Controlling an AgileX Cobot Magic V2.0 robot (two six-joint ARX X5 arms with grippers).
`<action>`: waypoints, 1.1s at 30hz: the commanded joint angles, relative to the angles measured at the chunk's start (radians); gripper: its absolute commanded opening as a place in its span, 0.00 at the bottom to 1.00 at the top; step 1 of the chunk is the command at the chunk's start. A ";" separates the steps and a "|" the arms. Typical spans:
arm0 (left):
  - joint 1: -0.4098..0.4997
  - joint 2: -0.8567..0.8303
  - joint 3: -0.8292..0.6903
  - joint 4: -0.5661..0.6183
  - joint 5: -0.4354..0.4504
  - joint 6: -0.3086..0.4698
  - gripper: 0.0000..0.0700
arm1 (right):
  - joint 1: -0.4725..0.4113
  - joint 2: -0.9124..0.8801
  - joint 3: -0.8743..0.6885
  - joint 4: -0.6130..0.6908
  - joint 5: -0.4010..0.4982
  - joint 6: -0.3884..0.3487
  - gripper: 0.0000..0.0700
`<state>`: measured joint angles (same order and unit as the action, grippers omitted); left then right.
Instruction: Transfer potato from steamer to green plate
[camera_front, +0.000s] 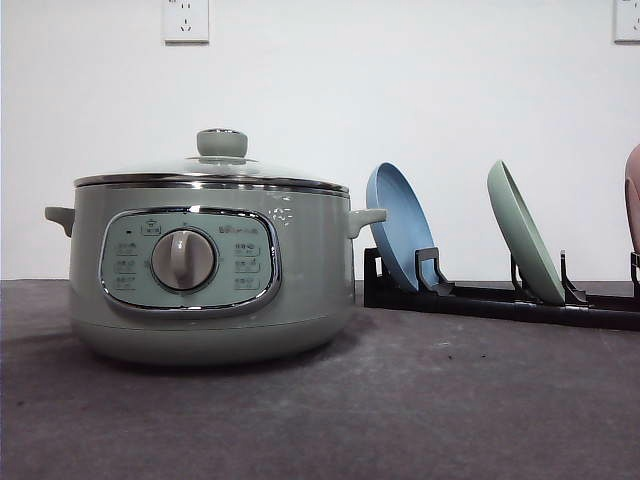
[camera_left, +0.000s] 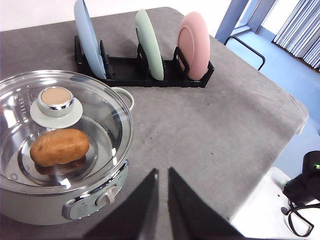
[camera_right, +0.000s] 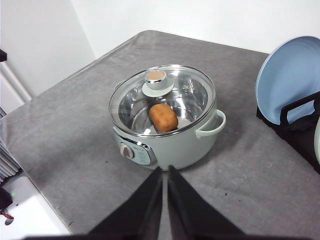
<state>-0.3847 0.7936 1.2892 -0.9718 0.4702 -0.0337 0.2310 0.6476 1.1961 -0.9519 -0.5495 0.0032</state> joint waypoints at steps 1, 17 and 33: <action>-0.005 0.010 0.023 0.007 0.002 0.022 0.26 | 0.005 0.005 0.017 0.013 0.000 -0.011 0.01; -0.005 0.030 0.023 0.030 0.002 0.022 1.00 | 0.005 0.005 0.017 0.035 0.000 0.023 0.98; -0.005 0.030 0.023 0.079 0.002 0.022 1.00 | 0.005 0.005 0.017 0.060 0.000 0.069 0.98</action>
<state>-0.3847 0.8173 1.2892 -0.9074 0.4702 -0.0196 0.2310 0.6476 1.1961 -0.9030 -0.5495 0.0301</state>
